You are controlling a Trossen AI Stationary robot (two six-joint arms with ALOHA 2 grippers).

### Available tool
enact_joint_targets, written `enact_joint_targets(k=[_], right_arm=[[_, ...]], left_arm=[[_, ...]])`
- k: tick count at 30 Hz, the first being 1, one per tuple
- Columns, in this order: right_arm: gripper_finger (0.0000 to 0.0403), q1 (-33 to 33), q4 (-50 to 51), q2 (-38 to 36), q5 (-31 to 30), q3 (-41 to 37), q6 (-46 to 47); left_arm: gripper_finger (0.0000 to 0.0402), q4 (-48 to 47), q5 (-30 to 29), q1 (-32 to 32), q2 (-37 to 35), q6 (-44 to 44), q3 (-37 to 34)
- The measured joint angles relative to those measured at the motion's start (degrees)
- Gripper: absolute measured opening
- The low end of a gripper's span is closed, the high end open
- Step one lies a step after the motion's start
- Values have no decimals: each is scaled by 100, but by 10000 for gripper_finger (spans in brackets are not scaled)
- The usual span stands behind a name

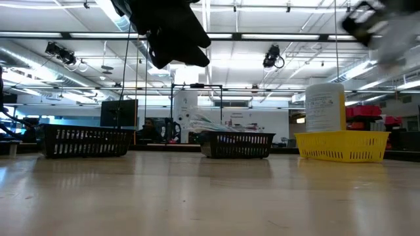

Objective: Pick & Place Travel size toiletries
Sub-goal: Put the silver nail cutter into the bottom yellow basket

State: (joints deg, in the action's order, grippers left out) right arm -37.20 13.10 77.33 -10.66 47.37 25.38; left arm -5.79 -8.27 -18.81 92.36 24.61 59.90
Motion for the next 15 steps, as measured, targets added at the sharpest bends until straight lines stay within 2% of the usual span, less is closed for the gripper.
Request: enact_joint_targets(k=[4,9,12,15], right_arm=[[38,-358,1284,-753,1362,2,1433],[39,-758,2651,-1041,2783,2,3398],[39,-1010,3094,-1027,3161,2,4148],[39,-1225,3217,-962,3209,2,4542]], left_arm=[[174,11,4,0,0,-1,-2],[176,14,-80,0,0,-1,-2],[175,14,-157,-3,0,0,-4],[173,14,-160,0,0,-1,-4]])
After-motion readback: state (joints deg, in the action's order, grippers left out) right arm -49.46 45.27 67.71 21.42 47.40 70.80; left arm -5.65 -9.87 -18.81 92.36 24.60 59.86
